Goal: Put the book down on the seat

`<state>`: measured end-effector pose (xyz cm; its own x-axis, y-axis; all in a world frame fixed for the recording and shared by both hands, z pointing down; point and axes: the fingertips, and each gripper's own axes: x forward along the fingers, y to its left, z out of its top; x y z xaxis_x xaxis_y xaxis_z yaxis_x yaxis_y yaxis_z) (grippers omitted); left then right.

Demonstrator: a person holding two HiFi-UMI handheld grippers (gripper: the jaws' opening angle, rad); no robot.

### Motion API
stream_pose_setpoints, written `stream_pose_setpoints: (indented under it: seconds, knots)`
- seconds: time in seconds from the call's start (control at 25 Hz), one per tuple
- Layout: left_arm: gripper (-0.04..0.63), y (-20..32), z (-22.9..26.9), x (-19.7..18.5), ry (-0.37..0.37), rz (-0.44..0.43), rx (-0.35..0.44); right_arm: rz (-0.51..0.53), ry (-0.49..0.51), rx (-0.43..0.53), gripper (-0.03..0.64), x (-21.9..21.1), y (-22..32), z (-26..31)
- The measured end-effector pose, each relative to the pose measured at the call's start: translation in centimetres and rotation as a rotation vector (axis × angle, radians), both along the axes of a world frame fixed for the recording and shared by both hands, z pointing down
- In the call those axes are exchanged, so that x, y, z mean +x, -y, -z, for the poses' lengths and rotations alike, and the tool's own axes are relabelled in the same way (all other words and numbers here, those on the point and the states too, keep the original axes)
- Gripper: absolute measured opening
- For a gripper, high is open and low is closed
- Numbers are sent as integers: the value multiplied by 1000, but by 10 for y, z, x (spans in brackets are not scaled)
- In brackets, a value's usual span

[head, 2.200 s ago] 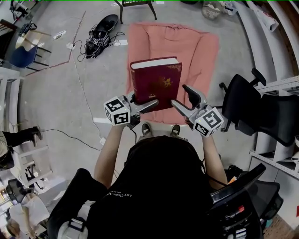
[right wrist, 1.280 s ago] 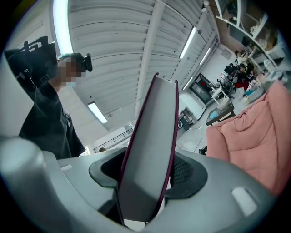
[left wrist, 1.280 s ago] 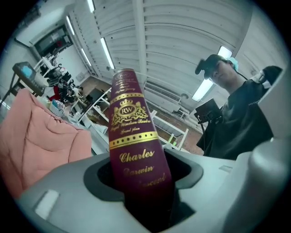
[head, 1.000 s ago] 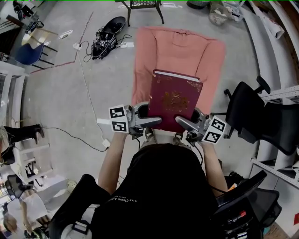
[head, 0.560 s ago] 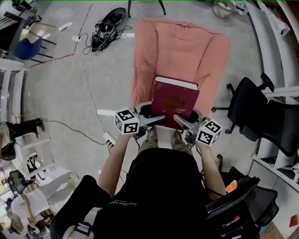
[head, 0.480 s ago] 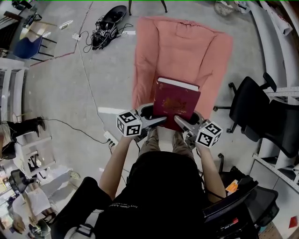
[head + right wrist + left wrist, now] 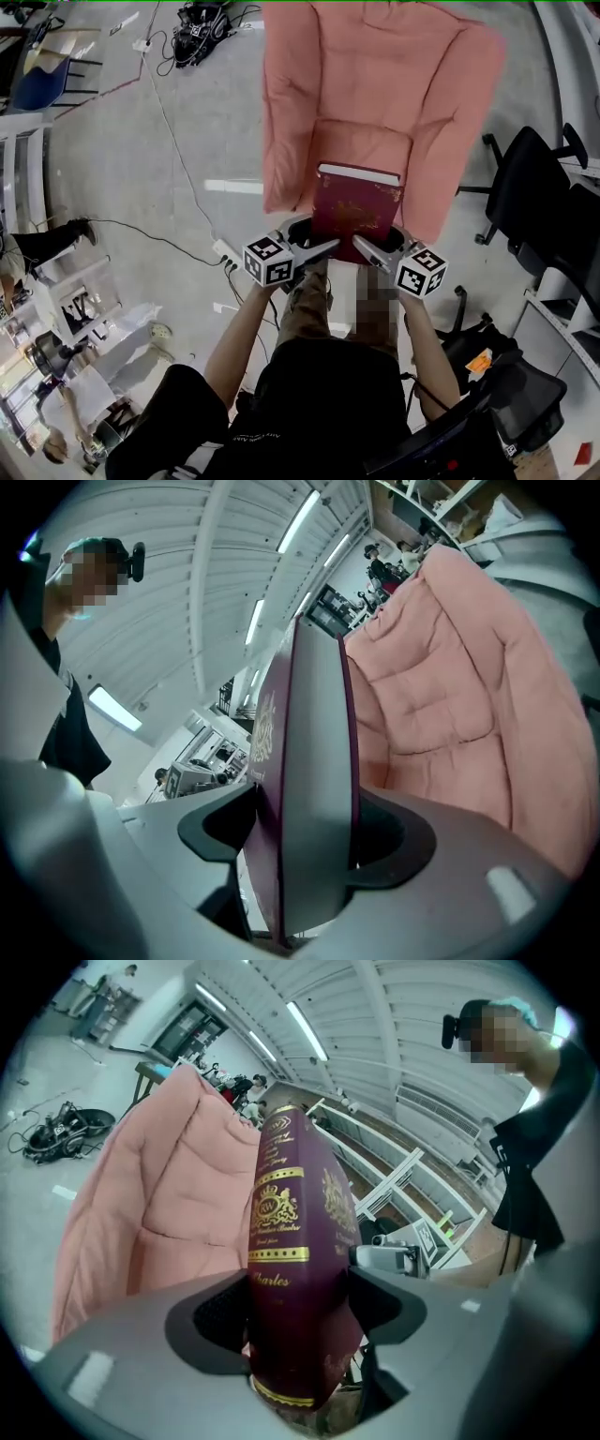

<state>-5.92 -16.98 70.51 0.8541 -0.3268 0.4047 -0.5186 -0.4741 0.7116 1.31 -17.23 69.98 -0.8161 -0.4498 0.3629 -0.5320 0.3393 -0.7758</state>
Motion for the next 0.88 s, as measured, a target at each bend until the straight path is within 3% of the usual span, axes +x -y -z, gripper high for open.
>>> stream_pose_setpoints:
  seconds: [0.4, 0.88]
  knots:
    - [324, 39, -119, 10, 44, 38, -56, -60, -7, -10, 344, 10, 41, -121]
    - [339, 105, -223, 36, 72, 98, 5, -208, 14, 3, 353, 42, 102, -229]
